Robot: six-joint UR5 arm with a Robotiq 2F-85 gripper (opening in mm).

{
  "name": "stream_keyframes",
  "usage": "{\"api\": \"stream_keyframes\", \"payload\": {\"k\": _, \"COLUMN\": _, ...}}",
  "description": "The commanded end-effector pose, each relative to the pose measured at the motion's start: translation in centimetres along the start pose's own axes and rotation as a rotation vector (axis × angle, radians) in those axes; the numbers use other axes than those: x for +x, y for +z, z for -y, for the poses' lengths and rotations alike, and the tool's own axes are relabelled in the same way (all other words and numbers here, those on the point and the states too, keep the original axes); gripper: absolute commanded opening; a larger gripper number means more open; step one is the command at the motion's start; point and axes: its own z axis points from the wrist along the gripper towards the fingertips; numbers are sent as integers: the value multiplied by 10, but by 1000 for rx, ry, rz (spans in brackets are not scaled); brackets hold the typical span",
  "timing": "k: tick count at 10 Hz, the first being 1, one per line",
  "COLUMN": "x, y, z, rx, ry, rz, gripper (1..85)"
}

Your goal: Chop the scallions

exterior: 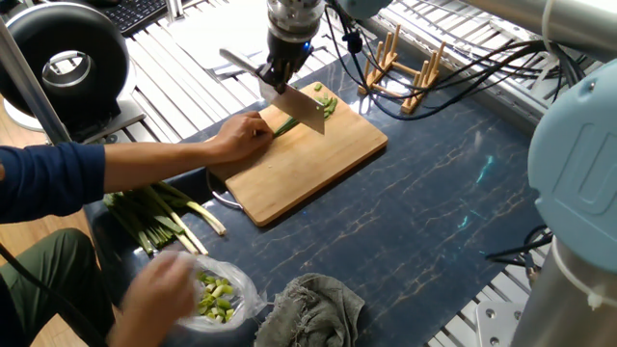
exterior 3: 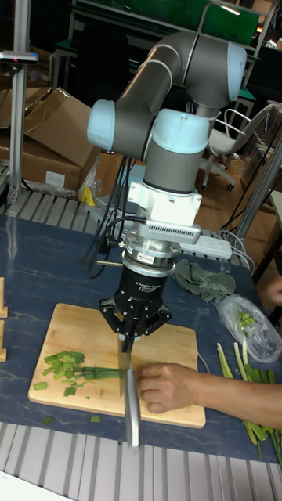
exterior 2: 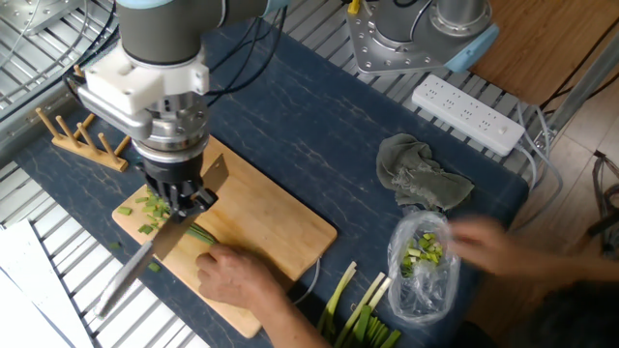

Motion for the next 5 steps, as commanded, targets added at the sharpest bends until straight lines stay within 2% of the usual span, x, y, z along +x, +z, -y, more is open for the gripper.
{"api": "stream_keyframes", "payload": {"k": 1, "x": 4, "y": 4, "z": 6, "rx": -24, "ry": -14, "rz": 11, "gripper": 13}}
{"api": "stream_keyframes", "payload": {"k": 2, "x": 2, "y": 6, "z": 16, "rx": -13, "ry": -32, "rz": 27, "gripper": 13}}
{"api": "stream_keyframes", "payload": {"k": 3, "x": 1, "y": 9, "z": 19, "rx": -23, "ry": -16, "rz": 37, "gripper": 13}}
{"api": "stream_keyframes", "payload": {"k": 5, "x": 4, "y": 12, "z": 37, "rx": 1, "ry": -5, "rz": 30, "gripper": 13}}
